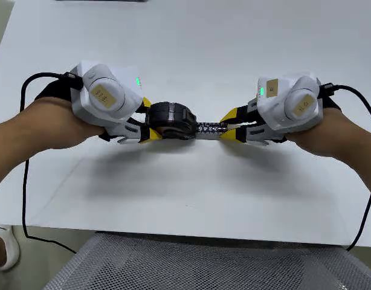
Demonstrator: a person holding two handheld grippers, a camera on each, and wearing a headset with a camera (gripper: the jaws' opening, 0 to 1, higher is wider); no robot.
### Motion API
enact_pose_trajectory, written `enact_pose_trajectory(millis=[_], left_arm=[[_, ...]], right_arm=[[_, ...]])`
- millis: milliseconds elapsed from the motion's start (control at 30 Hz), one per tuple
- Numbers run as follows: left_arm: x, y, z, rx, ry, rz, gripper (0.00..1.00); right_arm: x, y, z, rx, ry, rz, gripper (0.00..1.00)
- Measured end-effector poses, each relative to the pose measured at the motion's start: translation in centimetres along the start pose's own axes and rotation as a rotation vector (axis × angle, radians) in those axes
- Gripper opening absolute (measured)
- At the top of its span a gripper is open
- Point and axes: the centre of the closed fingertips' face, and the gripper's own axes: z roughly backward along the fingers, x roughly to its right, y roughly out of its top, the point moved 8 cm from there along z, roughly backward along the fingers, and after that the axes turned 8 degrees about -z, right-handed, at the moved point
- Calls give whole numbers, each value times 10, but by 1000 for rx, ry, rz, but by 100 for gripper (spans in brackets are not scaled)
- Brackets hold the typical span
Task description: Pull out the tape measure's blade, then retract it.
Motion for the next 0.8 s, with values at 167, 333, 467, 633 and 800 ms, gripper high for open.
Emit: enact_pose_trajectory(millis=[167, 333, 467, 633, 800], left_arm=[[0, 0, 0, -1, -2, -1, 24], [0, 0, -1, -3, -2, -2, 24], [0, 0, -1, -3, -2, -3, 24], [0, 0, -1, -3, -1, -2, 24], [1, 1, -1, -3, -1, -2, 24]], right_arm=[[-1, -2, 3, -7, -4, -1, 8], [-1, -5, 6, -13, -7, -4, 8], [0, -8, 8, -19, -9, -6, 8], [0, -11, 11, -27, -11, -8, 8], [1, -14, 14, -35, -15, -10, 8]])
